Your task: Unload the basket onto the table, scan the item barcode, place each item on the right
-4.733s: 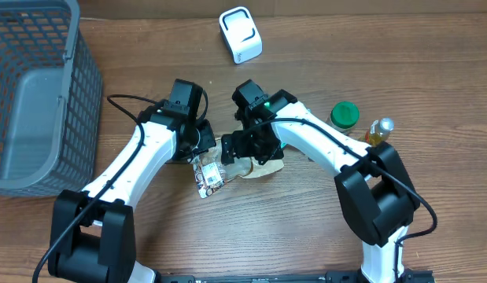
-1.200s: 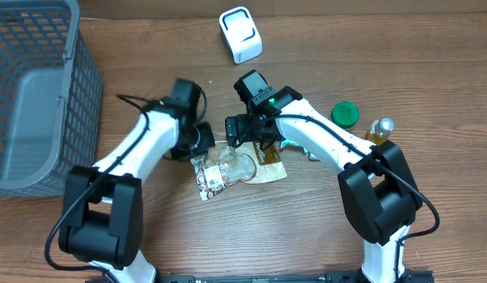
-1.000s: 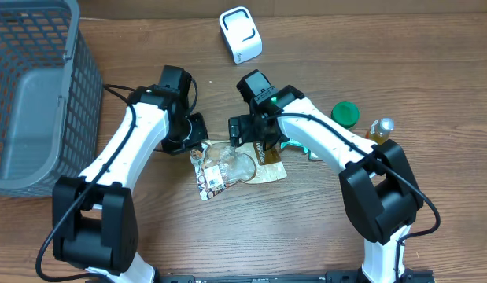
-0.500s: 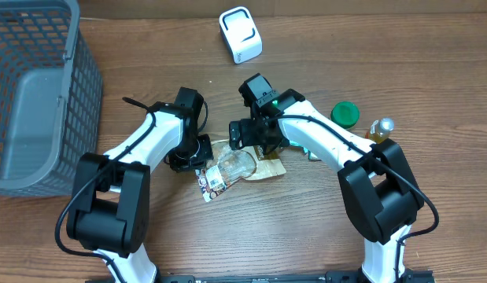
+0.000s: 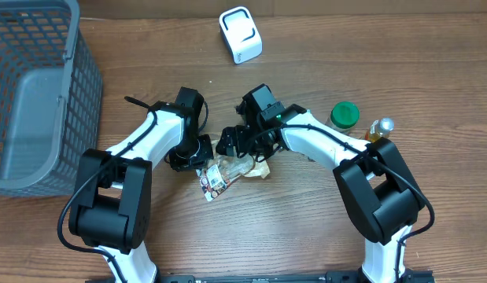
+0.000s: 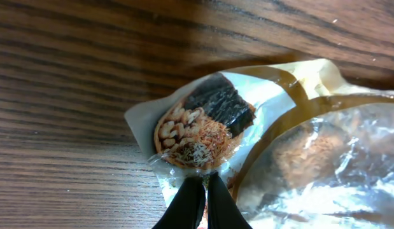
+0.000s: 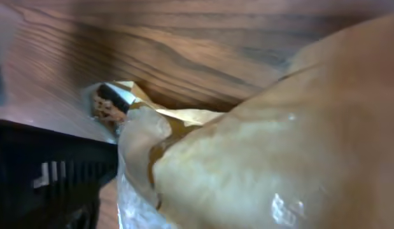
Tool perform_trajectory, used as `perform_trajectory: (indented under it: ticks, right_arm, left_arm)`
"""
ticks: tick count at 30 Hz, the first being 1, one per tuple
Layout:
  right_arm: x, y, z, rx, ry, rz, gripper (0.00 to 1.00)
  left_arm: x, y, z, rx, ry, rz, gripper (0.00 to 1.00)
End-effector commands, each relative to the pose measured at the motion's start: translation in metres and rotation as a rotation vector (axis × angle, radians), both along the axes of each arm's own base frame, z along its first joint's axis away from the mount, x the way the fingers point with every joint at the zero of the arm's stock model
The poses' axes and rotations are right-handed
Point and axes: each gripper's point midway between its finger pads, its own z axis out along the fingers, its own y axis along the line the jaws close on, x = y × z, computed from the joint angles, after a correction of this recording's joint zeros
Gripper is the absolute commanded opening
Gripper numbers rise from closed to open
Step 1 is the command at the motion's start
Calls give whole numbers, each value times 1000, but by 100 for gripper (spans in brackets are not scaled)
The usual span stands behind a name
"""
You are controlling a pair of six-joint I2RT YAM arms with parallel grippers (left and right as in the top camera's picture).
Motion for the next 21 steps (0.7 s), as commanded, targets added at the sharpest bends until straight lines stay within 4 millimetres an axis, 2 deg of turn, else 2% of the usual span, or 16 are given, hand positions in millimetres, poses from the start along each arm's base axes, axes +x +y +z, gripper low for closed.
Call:
perform_trajectory:
  ticks: [1,2,9,12,17,19,21]
  right_arm:
    - [-13,13,11,110,52,41,77]
    - [-13,14,12,114,48,43,70]
    - [-12,14,12,114,44,48,43]
    - [-12,13,12,114,41,51,38]
    - [-14,12,11,108,51,50,37]
    - [-14,12,11,108,51,50,32]
    - [-14,12,11,108,51,51,15]
  left_arm:
    - [-8,2,-21,17,50,-24,4]
    - [-8,2,-21,17,50,-24,4]
    - [-7,2,-21,13,46,-23,4]
    - [-7,0,-21,6,47,-23,4]
    - [-6,0,-21,6,45,-23,4]
    - [-5,0,-17,6,46,-23,4]
    - [5,-1,-5,8,33,-21,4]
